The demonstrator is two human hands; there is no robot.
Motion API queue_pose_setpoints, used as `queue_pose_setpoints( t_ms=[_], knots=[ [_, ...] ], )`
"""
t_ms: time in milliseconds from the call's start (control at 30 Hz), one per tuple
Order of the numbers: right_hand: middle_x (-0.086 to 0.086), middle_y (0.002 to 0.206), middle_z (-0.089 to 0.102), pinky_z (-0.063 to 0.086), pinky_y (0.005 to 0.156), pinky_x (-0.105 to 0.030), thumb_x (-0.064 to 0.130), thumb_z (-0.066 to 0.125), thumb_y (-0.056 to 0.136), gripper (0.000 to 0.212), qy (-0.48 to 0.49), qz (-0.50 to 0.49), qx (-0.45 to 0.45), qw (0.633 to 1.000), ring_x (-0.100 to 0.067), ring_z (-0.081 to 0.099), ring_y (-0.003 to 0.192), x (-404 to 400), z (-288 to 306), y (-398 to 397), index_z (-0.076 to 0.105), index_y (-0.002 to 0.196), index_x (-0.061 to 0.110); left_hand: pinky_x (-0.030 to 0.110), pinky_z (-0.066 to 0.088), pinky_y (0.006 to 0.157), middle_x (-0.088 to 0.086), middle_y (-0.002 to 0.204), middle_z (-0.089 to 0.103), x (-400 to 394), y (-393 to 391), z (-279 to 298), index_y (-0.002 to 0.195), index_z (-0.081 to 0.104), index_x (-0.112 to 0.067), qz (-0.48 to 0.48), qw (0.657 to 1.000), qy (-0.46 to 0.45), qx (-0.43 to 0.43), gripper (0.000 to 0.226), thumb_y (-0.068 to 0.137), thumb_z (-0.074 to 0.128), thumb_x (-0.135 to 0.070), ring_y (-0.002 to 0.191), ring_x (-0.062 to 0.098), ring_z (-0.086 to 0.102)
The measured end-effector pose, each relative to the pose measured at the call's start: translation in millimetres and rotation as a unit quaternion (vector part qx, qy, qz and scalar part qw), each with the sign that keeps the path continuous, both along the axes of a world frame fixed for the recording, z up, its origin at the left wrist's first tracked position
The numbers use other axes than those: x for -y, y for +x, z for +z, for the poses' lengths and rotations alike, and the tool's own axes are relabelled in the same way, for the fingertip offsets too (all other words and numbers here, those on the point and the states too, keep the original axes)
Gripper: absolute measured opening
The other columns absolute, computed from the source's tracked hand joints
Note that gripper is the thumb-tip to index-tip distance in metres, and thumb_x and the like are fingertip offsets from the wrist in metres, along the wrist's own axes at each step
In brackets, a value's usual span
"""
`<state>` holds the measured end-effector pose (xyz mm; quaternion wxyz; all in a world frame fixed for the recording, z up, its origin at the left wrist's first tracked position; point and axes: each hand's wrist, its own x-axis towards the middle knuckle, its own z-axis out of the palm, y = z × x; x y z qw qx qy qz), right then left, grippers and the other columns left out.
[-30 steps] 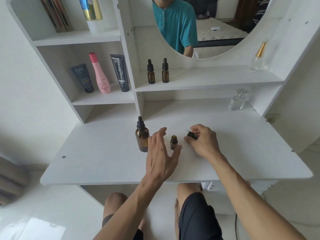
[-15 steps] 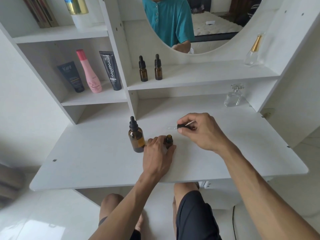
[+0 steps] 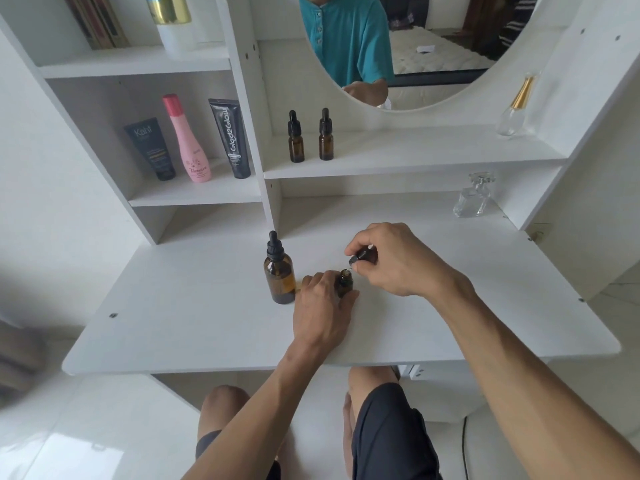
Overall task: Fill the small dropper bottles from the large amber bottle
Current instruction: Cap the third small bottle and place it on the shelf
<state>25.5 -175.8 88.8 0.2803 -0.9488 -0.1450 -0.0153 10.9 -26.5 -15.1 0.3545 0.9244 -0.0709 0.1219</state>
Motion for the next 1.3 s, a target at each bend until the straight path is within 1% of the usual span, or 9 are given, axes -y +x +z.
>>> queue_pose_setpoints(
  t_ms=[167,300,467,600,733,900,1067,1200,1300],
  knots=[
    [0.007,0.098,0.07,0.047,0.07,-0.014,0.015,0.075,0.084,0.026,0.022,0.014,-0.023,0.999,-0.004,0.064,0.076,-7.2,-12.9,4.8,0.073,0.108,0.023,0.045,0.046,0.079,0.007,0.098,0.068,1.8,-0.4,-0.8,0.1,0.063,-0.011,-0.004,1.0,-0.005,0.002,0.024,0.089,0.068,-0.032,0.093,0.029,0.054],
    [0.006,0.096,0.07,0.053,0.076,-0.025,0.016,0.076,0.083,0.026,0.058,-0.005,-0.035,0.998,-0.01,0.065,0.079,-6.3,-26.3,3.9,0.073,0.108,0.023,0.045,0.046,0.08,0.009,0.099,0.068,1.4,-0.4,0.5,0.102,0.064,-0.01,-0.008,1.0,-0.024,0.002,0.025,0.09,0.067,-0.032,0.093,0.029,0.054],
    [0.009,0.097,0.072,0.051,0.076,-0.02,0.02,0.079,0.081,0.029,0.106,-0.006,-0.035,0.994,-0.005,0.065,0.093,-4.5,-36.2,2.7,0.073,0.109,0.025,0.044,0.046,0.078,0.009,0.098,0.067,-0.4,-1.5,-1.0,0.1,0.064,-0.01,-0.009,0.999,-0.033,0.005,0.024,0.09,0.065,-0.033,0.092,0.029,0.054],
    [0.013,0.105,0.073,0.054,0.076,-0.018,0.009,0.074,0.083,0.035,0.128,0.009,-0.041,0.991,0.003,0.064,0.102,-0.8,-39.0,1.8,0.073,0.113,0.026,0.042,0.045,0.077,0.008,0.096,0.066,-0.6,-2.7,1.7,0.097,0.063,-0.011,-0.009,0.999,-0.033,0.002,0.023,0.091,0.065,-0.033,0.091,0.027,0.052],
    [0.008,0.099,0.074,0.054,0.08,-0.021,0.019,0.082,0.08,0.034,0.14,-0.016,-0.022,0.99,-0.003,0.067,0.096,-2.2,-43.2,2.1,0.073,0.113,0.024,0.041,0.045,0.077,0.007,0.097,0.066,-1.0,-2.8,1.9,0.098,0.064,-0.011,-0.006,0.999,-0.033,0.0,0.025,0.092,0.064,-0.036,0.092,0.026,0.052],
    [0.012,0.108,0.072,0.044,0.074,-0.01,0.016,0.081,0.08,0.04,0.151,-0.009,-0.03,0.988,0.0,0.066,0.099,-0.8,-44.3,0.9,0.071,0.117,0.025,0.042,0.045,0.077,0.008,0.097,0.066,-1.4,-3.0,2.3,0.097,0.064,-0.011,-0.007,1.0,-0.028,-0.004,0.025,0.092,0.063,-0.036,0.092,0.027,0.052],
    [0.011,0.095,0.07,0.044,0.07,-0.004,0.024,0.086,0.077,0.041,0.154,-0.049,-0.01,0.987,-0.002,0.066,0.085,-4.9,-44.5,-2.6,0.071,0.115,0.024,0.043,0.046,0.077,0.009,0.096,0.066,-1.6,-3.2,2.1,0.095,0.064,-0.01,-0.006,1.0,-0.03,0.003,0.025,0.091,0.064,-0.035,0.089,0.028,0.053],
    [0.012,0.103,0.074,0.046,0.074,-0.012,0.017,0.083,0.077,0.041,0.179,-0.034,-0.022,0.983,0.0,0.068,0.091,-5.1,-46.2,-3.8,0.071,0.116,0.022,0.041,0.045,0.076,0.01,0.097,0.067,-1.7,-3.7,3.2,0.1,0.065,-0.009,-0.01,1.0,-0.028,0.011,0.025,0.091,0.064,-0.033,0.089,0.028,0.053],
    [0.01,0.095,0.072,0.045,0.072,-0.009,0.022,0.085,0.077,0.04,0.177,-0.055,-0.008,0.983,-0.002,0.067,0.09,-7.2,-48.4,-4.8,0.072,0.114,0.023,0.042,0.045,0.076,0.011,0.097,0.067,-2.0,-3.5,2.3,0.099,0.065,-0.008,-0.01,1.0,-0.026,0.011,0.025,0.092,0.063,-0.033,0.089,0.03,0.053]
  ],
)
